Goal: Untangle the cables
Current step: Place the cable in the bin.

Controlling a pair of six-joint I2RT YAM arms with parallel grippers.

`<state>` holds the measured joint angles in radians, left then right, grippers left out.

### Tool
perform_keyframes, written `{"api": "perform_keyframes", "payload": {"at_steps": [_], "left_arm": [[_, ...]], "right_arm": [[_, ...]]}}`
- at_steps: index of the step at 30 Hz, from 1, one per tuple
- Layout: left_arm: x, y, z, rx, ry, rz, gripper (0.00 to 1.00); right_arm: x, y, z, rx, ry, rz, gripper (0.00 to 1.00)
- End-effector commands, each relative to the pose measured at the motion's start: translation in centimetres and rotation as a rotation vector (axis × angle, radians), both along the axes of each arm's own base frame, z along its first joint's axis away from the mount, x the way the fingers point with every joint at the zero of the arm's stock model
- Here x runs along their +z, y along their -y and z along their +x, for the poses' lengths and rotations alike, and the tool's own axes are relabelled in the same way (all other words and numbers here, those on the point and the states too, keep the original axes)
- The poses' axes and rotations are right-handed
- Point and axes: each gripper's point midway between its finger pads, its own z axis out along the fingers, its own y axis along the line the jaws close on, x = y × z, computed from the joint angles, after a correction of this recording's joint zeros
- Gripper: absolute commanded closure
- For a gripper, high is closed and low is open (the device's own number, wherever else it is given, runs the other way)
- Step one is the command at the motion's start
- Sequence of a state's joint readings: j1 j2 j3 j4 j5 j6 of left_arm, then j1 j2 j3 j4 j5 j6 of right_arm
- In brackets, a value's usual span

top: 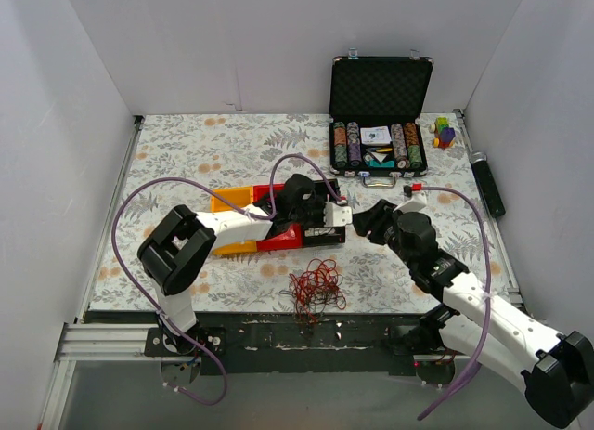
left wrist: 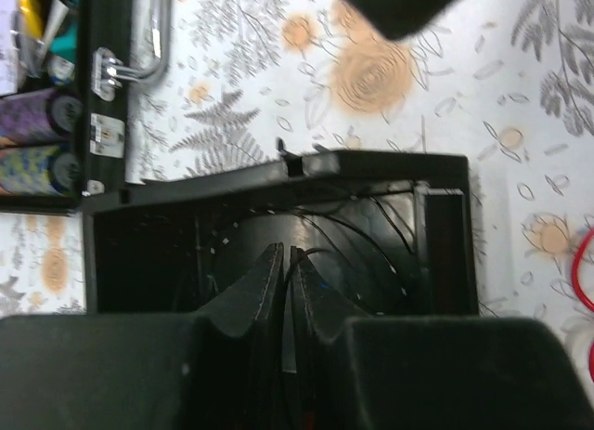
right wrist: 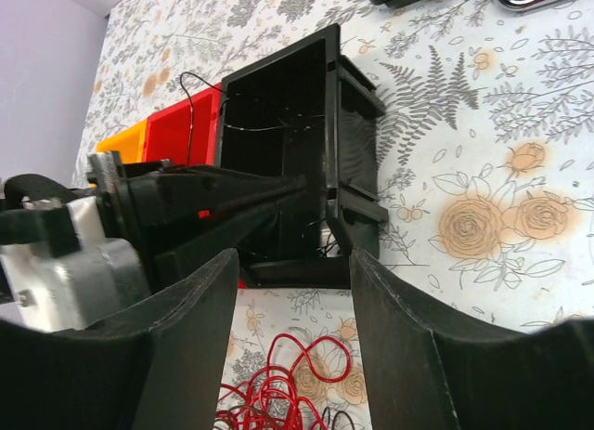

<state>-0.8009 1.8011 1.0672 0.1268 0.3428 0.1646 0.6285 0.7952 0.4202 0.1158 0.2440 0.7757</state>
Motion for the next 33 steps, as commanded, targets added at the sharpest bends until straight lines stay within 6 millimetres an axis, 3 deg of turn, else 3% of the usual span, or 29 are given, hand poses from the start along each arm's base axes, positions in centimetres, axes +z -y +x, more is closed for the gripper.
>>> {"api": "perform_keyframes", "payload": {"at_steps": [1,7,9,12,15,19,21,28,33], "left_arm": [[2.4,-0.5,-1.1,-0.055,0.024,0.024,0.91],[3.4,-1.3,-0.8,-0.061,0.067,0.067,0.91],[4.1,-1.5,-0.9,-0.073,0.088,0.067,0.86],[5.2,-1.9,-1.0,-0.091,0.113,0.060,0.62],[6.2,-2.2,-1.0,-0.095,0.127,0.051,0.47],[6.9,-2.7,-1.0,-0.088,0.114,0.048,0.44],[7.3,-3.1,-1.2,-0.098,0.102,0.046,0.35],[7.5,-3.9,-2.0,-0.124,0.067,0.069,0.34],[7.4,-4.7,-0.7,-0.110,0.022,0.109,0.36]], "right_arm": [[3.2,-2.0,0.4,0.078,0.082,0.085,0.40],[3.2,-3.8,1.2,0.128,0.065,0.097,0.38],[3.3,-4.4,1.4,0.145,0.064,0.106,0.38],[2.7,-4.8,1.7,0.152,0.045,0.108,0.38],[2.8,-5.1,1.8,0.156,0.049,0.115,0.38],[3.0,-5.5,2.1,0.170,0.057,0.119,0.39],[2.9,-5.7,2.3,0.174,0.051,0.108,0.39],[2.8,-6.4,3.0,0.190,0.039,0.085,0.43],[3.5,-6.6,2.1,0.237,0.087,0.100,0.44]]}}
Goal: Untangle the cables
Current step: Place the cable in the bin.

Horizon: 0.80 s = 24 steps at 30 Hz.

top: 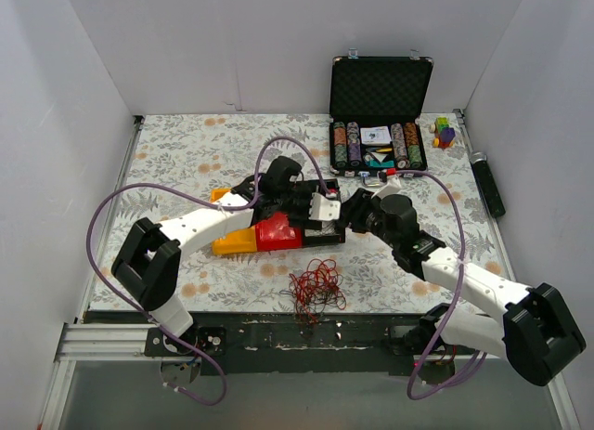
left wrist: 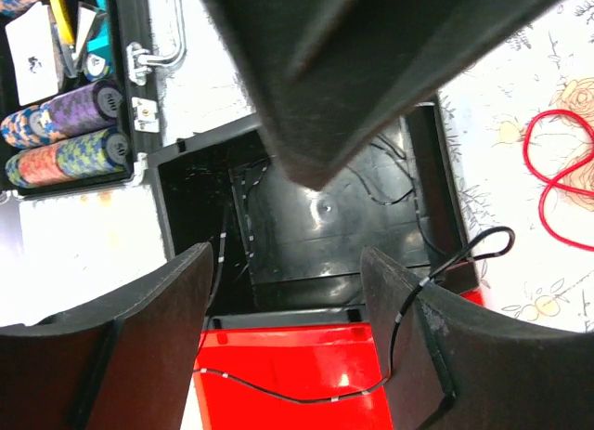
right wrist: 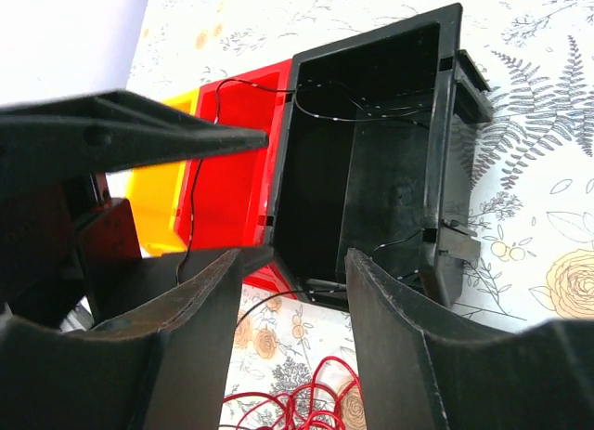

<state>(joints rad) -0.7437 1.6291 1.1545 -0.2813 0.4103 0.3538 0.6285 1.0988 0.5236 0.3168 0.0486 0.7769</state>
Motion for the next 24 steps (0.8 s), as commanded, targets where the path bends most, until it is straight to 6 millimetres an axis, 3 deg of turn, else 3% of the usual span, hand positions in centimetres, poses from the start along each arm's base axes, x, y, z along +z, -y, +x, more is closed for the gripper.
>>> {"api": "perform_keyframes", "payload": {"at_steps": [1,5,9,13,24], "left_arm": [[3.6,-0.5,1.3,-0.008,0.005,-0.026,0.36],[4.2,-1.8,1.5,-0.038,0.000,-0.006,0.35],[2.3,-3.8,-0.5,-0.144,0.000,0.105,0.30],[1.1,-3.8,-0.7,-0.158,-0.027,0.130,0.28],[3.2,-0.1,4.7,-0.006,-0.062,0.045,0.32]], "right_arm": [[3.7,-0.7,0.0,0.050,0.133,0.063,0.44],[3.0,-1.4,-0.6,0.097,0.103,0.027,0.44],[2.7,-1.6,-0.7,0.110,0.102,0.019,0.43],[3.0,-2.3,-0.9,0.135,0.109,0.008,0.42],[4.5,-4.2,-3.6,0.268,0.268,-0.032,0.42]]}}
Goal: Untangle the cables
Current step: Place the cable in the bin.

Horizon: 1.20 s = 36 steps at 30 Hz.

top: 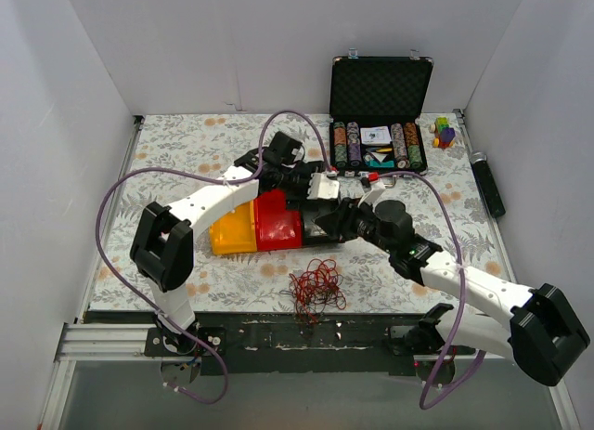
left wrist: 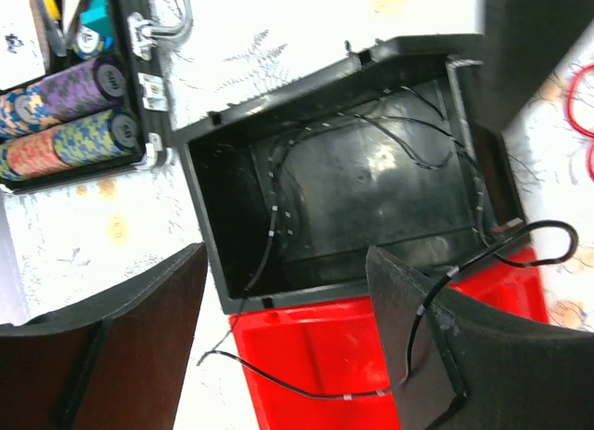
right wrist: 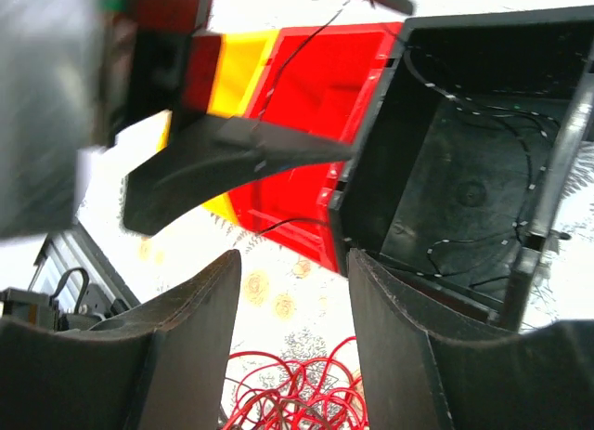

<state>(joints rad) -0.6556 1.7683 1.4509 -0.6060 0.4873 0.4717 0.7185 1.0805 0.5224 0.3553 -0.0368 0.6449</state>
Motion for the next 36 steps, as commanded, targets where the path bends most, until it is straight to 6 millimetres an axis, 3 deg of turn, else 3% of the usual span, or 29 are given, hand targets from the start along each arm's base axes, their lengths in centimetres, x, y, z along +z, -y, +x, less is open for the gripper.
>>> {"api": "perform_keyframes", "payload": {"at_steps": [1,6,14,29,32,36], "left_arm": [[1.9,1.2,1.5,0.035,0.010,-0.038,0.32],[1.3,0.8,1.1,0.025,0.010,-0.028,0.32],[2.1,0.8,0.6,0.016,0.015,-0.051,0.33],[3.1,0.5,-0.7,-0.011,0.018,-0.079,0.33],[4.2,0.4,-0.9,-0.004,0.027,-0.098,0.33],[6.7,-0.2,-1.3,0.042,0.055,-0.147,0.31]], "right_arm": [[3.4,-1.1,-0.6,0.058,0.158,0.016,0.42],[4.8,-1.0,-0.4,0.044,0.213,0.050,0.42],[4.7,-1.3,1.6,-0.023,0.203,0.026,0.47],[4.9,-2.4,3.6,-0.062,0.184,0.040,0.84],[4.0,-2.3,4.7,-0.113,0.148,0.001,0.97],[2.3,-1.6,6.8,-0.196,0.082,-0.103,0.99]]}}
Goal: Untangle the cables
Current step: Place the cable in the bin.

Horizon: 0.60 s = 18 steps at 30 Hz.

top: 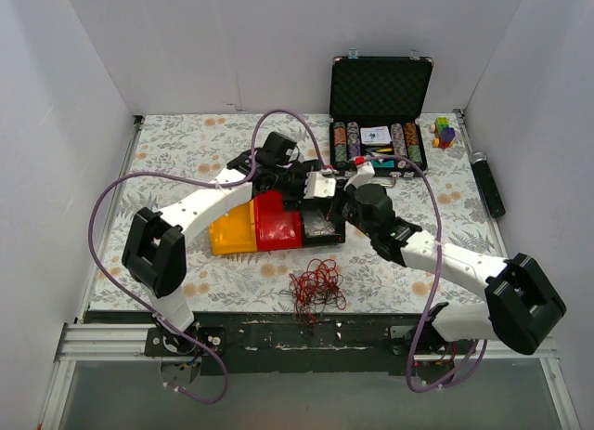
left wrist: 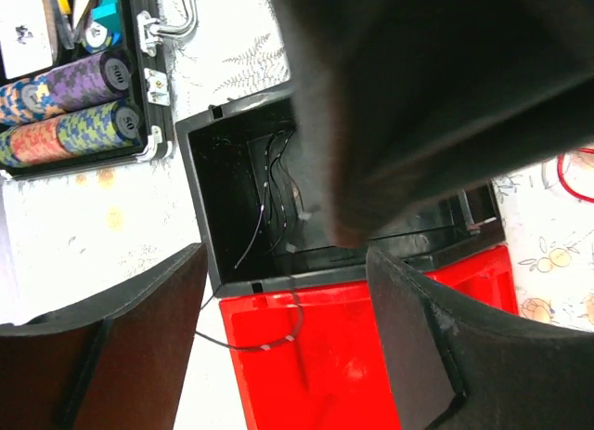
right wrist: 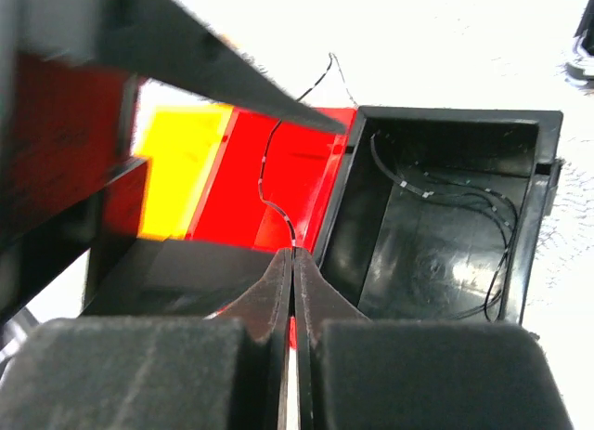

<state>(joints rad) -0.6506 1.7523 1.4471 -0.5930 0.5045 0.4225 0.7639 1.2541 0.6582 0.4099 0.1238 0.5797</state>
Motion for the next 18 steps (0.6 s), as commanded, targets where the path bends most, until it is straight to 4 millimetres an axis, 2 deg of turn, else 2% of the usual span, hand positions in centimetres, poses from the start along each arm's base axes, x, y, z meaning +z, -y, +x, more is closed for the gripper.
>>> {"api": "perform_keyframes", "payload": {"at_steps": [1,5,7,10,14,18], "left_arm": [[6.9,-0.7,-1.3,0.036,0.086,-0.134,0.30],[11.0,-2.4,-1.4,0.130,0.097,-0.255,0.27],[13.4,-3.7,-1.3,0.188,0.091,-0.325,0.25],[16.0,-6.1,-0.2,0.285,0.073,-0.425,0.23],[17.7,-9.5,1.6,0.426,-0.003,-0.517,0.22],[18.1,-13.5,4.2,0.589,-0.079,-0.586,0.20]], "right_arm": [[0.6,0.3,3.2,-0.111,-0.023,-0.064,0.99],[-1.8,-0.2,4.9,-0.139,-0.110,-0.187,0.99],[-3.0,-0.4,5.3,-0.142,-0.147,-0.228,0.99],[-5.0,-0.8,5.6,-0.138,-0.190,-0.279,0.99],[-7.5,-0.6,6.0,-0.155,-0.257,-0.354,0.99],[-9.8,-0.7,5.9,-0.158,-0.340,-0.424,0.99]]}}
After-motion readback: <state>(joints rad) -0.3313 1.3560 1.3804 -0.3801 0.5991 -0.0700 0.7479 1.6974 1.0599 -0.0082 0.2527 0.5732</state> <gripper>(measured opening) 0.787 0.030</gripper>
